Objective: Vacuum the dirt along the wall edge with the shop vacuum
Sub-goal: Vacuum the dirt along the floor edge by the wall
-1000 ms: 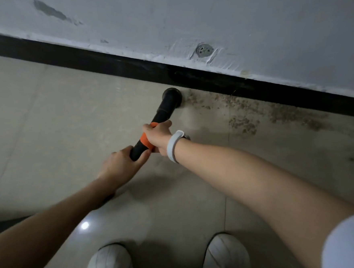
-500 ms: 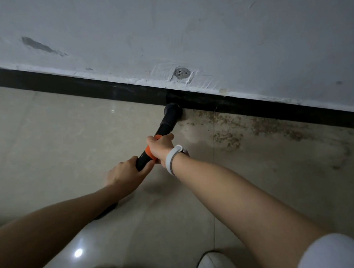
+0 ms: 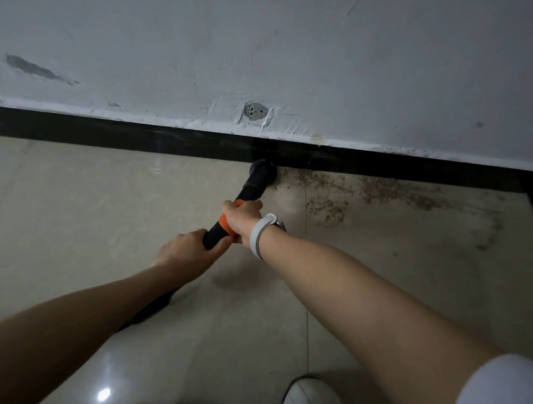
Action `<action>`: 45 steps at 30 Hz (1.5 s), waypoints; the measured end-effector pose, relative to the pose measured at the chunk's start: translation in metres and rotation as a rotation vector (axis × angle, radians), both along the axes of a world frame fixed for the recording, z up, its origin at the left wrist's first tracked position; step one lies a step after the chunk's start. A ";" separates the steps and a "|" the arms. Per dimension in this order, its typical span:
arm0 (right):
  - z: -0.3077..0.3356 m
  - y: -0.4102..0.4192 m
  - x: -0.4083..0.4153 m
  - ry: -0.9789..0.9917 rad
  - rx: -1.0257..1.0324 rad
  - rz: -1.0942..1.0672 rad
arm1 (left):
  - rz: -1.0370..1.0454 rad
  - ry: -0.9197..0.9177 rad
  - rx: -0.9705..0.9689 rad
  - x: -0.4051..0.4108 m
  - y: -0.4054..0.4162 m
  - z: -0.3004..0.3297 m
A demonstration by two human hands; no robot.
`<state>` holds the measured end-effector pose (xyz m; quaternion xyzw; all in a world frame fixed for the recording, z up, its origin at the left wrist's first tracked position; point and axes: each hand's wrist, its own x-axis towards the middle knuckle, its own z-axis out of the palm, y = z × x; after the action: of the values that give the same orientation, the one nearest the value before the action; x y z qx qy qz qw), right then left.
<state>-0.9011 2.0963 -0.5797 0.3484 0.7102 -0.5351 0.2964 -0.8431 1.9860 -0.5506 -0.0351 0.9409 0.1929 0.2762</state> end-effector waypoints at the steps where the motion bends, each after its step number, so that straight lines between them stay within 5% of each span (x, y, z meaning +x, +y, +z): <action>1: 0.000 0.002 0.000 0.003 0.002 -0.008 | -0.001 0.000 0.004 0.000 0.002 0.000; 38: 0.006 0.082 0.010 0.034 0.134 -0.149 | -0.236 0.078 -0.102 -0.005 0.079 0.015; 45: 0.021 0.059 0.021 0.095 0.164 -0.068 | 0.023 0.064 0.134 0.014 0.058 0.013</action>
<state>-0.8806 2.1549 -0.5587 0.3696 0.7527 -0.5008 0.2146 -0.8292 2.0442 -0.5378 -0.0213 0.9337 0.2596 0.2457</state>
